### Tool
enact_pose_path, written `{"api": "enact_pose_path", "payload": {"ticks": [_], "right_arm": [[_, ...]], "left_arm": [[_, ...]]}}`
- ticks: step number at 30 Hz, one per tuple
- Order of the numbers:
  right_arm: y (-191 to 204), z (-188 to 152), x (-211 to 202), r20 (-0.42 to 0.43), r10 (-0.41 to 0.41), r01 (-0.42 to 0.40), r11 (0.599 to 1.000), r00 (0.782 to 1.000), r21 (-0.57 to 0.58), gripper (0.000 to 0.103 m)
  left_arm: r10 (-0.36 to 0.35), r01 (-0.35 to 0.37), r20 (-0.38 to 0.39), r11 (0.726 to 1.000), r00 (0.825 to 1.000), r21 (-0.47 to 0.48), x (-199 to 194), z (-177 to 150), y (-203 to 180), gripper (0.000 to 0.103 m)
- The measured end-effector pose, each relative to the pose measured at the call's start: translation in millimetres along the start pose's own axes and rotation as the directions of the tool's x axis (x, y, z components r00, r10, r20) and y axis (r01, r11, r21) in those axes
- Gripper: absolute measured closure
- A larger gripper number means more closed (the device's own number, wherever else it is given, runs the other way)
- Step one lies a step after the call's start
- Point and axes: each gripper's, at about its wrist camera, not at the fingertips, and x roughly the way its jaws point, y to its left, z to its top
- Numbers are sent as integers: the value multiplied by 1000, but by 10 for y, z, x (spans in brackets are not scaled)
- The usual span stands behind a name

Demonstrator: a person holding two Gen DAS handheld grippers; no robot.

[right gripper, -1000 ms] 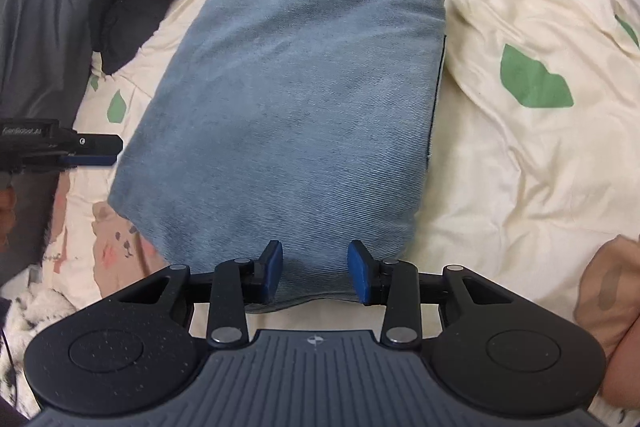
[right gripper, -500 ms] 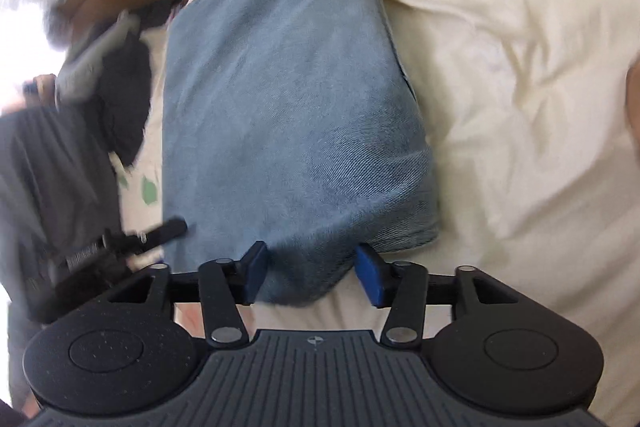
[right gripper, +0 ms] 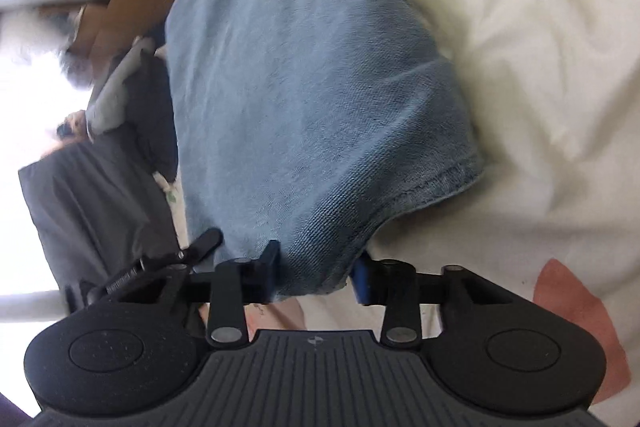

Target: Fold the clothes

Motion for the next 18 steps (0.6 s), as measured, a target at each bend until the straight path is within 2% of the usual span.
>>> {"api": "enact_pose_path", "payload": {"ticks": [3,7,10,13,14,18], "right_arm": [[54,-10,33,-15,-2,1,999,1000,-45,79],[107,4,65,-43,-43,39,995,998,-93,78],[188,12,45,-86,-89,80,991,992,-110,71],[328,26,-102,-92,-139,123,979,986,-162,61],[364,31,-161,-86,-148,131,976,985,-175,60],[577,70,-413,-51,-187,166,946,981,-278,59]], "left_arm": [[28,-28,8,1000,1000,13,26,19,-27,82],[44,-45,24,999,999,14,30,16,-32,82],[49,-50,12,998,999,28,5,38,-62,81],[85,-84,2,995,996,59,-67,100,-144,76],[110,-110,2,991,994,70,-120,122,-153,71],[142,-143,23,987,990,77,-349,276,-168,69]]}}
